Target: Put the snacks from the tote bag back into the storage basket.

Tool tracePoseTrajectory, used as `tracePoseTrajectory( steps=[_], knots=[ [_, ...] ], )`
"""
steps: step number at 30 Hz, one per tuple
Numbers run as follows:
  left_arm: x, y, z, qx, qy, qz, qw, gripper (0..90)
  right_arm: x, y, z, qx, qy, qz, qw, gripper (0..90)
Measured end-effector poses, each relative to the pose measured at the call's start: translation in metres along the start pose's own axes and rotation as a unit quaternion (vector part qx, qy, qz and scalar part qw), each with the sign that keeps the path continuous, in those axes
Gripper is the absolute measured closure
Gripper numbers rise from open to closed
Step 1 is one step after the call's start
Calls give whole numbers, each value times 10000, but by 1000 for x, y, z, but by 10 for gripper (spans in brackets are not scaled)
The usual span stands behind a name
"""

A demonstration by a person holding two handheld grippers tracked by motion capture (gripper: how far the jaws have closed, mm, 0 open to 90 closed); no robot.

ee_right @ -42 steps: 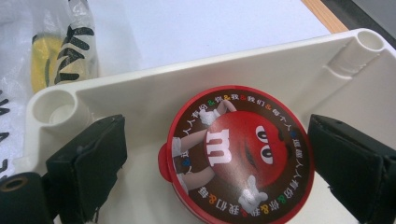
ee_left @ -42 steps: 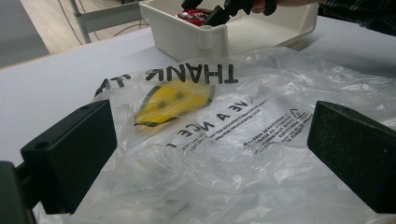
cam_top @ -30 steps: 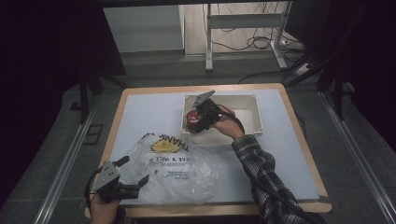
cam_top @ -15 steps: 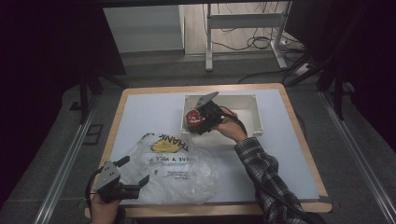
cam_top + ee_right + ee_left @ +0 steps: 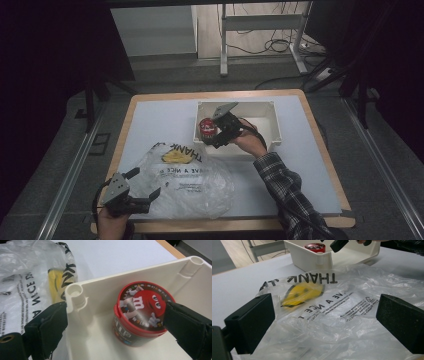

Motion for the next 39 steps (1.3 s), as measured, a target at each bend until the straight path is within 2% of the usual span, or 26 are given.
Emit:
tracePoseTrajectory(
  steps=[15, 29, 39],
  knots=[
    [0, -1, 1, -22, 8, 2, 10000, 19, -10, 15, -7, 25, -225, 115, 9997, 62],
    [1, -3, 4, -92, -47, -19, 9999, 23, -14, 26, -19, 145, -234, 209, 9994, 62],
    [1, -2, 3, -83, -35, -6, 10000, 23, -16, 36, -24, 211, -363, 319, 9986, 62]
  ],
)
Point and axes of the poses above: each handheld gripper's, and its own axes: y roughly backward along the jaws, x roughly out of its top, z roughly to its right, the point moved 8 cm from there along -y, roughly forward along the jaws, and after that the axes turned 7 degrees about -x, right-handed, at the moved point
